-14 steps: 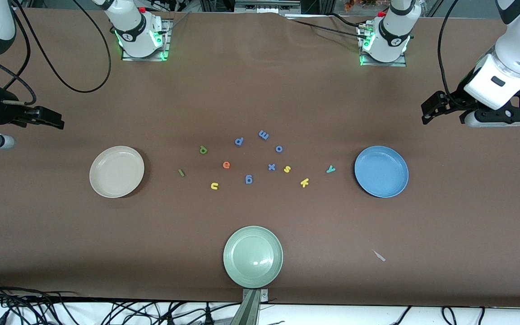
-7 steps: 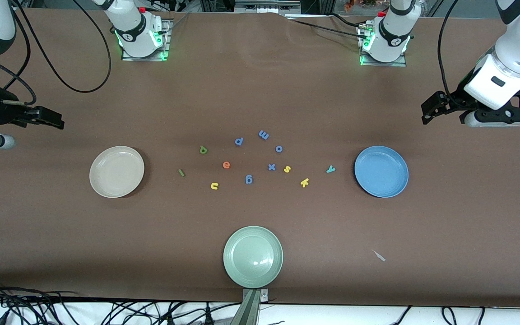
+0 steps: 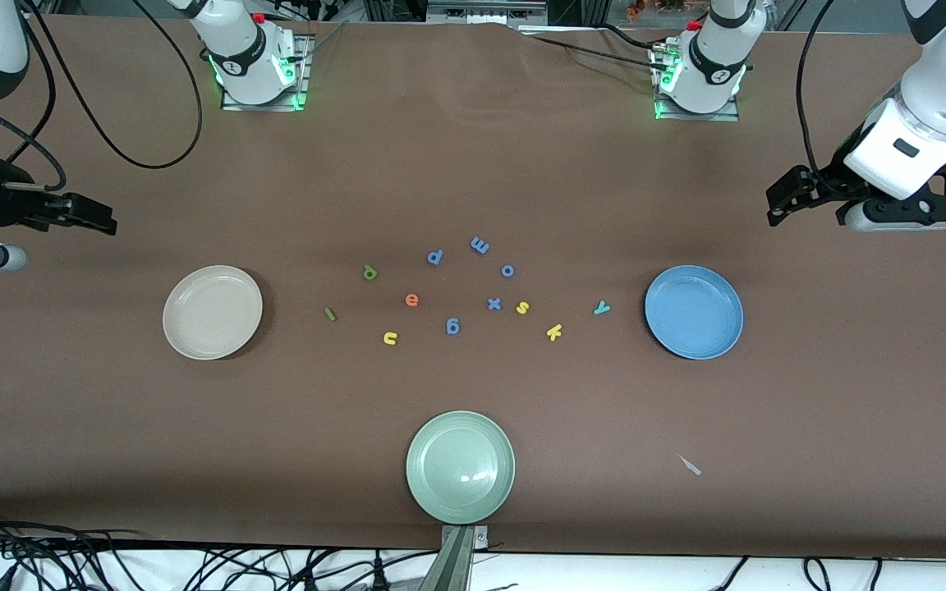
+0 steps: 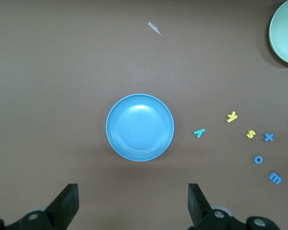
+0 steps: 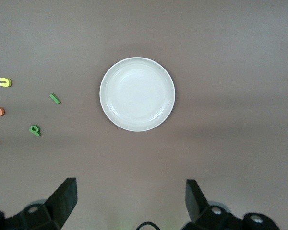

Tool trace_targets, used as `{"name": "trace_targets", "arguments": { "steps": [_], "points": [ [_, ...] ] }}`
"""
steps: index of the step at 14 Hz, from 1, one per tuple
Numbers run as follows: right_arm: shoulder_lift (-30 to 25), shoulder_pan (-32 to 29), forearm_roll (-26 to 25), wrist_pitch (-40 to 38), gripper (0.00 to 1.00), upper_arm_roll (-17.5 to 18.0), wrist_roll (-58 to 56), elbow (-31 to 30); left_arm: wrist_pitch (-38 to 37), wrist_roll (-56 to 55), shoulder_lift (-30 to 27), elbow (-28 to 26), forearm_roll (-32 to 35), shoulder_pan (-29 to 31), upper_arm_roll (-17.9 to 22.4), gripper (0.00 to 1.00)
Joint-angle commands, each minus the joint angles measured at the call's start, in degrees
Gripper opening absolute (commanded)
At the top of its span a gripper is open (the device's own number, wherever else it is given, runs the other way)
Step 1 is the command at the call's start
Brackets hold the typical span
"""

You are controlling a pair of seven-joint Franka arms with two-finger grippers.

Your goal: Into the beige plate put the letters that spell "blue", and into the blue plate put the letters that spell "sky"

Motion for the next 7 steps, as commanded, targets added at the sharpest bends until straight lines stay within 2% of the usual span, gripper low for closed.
{"name": "trace_targets", "arguments": {
  "steps": [1,7],
  "points": [
    [-0.42,-0.32,0.14,-0.13,1.0,0.41,0.3,-0.43,0.37,0.57,-0.5,-0.58,-0.54,0.0,0.22,1.0],
    [1.24,0.72,0.49,0.66,1.0,0.49,0.47,-0.43,0.37,0.57,-0.5,-0.58,-0.54,0.0,0.22,1.0]
  ]
}}
